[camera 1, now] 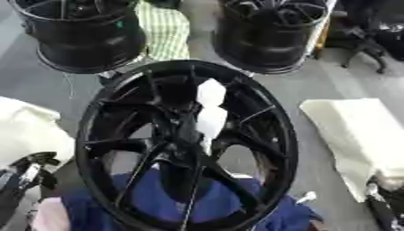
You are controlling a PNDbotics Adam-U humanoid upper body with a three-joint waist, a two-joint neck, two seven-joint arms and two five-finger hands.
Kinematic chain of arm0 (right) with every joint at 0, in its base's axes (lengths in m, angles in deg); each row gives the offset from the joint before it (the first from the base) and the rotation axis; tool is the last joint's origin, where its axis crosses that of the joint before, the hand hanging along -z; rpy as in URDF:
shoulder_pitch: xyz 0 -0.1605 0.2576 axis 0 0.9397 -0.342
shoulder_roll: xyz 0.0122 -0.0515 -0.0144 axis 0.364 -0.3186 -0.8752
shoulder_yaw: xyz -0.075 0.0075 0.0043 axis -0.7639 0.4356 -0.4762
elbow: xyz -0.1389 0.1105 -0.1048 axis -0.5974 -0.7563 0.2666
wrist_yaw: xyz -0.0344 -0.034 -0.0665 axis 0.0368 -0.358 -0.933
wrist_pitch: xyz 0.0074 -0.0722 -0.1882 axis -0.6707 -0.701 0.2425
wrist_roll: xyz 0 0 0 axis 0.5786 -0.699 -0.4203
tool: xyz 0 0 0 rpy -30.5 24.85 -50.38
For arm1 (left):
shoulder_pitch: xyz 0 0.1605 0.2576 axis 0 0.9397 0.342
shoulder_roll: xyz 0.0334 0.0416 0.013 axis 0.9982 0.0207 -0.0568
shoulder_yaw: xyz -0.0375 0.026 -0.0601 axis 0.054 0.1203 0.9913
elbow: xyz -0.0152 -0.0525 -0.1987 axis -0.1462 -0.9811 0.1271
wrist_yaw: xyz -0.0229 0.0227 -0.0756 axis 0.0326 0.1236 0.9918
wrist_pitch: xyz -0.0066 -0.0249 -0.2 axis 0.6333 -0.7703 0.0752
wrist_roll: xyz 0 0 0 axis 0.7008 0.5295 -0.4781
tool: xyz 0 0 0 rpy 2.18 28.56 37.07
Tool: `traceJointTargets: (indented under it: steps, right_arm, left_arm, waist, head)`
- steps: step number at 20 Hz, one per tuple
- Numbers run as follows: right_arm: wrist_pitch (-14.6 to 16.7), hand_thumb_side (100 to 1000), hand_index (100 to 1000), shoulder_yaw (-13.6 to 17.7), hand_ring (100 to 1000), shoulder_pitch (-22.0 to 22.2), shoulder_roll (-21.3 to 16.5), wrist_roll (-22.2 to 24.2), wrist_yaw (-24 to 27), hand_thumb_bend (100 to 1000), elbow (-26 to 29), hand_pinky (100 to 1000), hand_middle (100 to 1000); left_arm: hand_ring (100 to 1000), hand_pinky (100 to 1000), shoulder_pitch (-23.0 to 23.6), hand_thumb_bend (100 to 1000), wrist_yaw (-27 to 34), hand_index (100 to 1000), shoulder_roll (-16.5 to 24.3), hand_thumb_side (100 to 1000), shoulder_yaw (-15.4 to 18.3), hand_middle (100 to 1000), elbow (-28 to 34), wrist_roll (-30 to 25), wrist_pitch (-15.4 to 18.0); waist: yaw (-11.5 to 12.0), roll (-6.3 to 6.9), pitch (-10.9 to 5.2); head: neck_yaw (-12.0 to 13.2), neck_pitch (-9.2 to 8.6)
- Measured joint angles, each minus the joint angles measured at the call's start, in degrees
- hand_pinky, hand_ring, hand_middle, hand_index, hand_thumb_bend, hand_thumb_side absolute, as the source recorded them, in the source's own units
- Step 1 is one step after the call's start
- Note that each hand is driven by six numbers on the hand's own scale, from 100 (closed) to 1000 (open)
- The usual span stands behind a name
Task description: Pull the pin out of the wheel hub.
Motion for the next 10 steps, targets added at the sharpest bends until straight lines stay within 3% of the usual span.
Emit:
traceJointTargets:
  steps: [4, 10]
  right_arm:
    - [-2.62, 319, 776, -0.31, 533, 1.46, -5.09, 2.70, -2.59, 392, 5.53, 362, 701]
    - [-10.83, 372, 839, -1.21, 562, 5.27, -18.08, 13.00, -7.73, 345, 20.35, 401, 740]
  left_arm:
    - [477, 463, 0.01, 100, 0.00, 784, 0.00, 708, -0.02, 644, 0.01, -0.07, -0.09]
    - [477, 463, 0.05, 100, -0.04, 785, 0.02, 708, -0.12, 644, 0.02, -0.24, -0.27]
  waist:
    - [0.15, -0.40, -0.33]
    - [0.38, -1.09, -0.46]
  head:
    - [0.04, 0.01]
    - [0.66, 0.01]
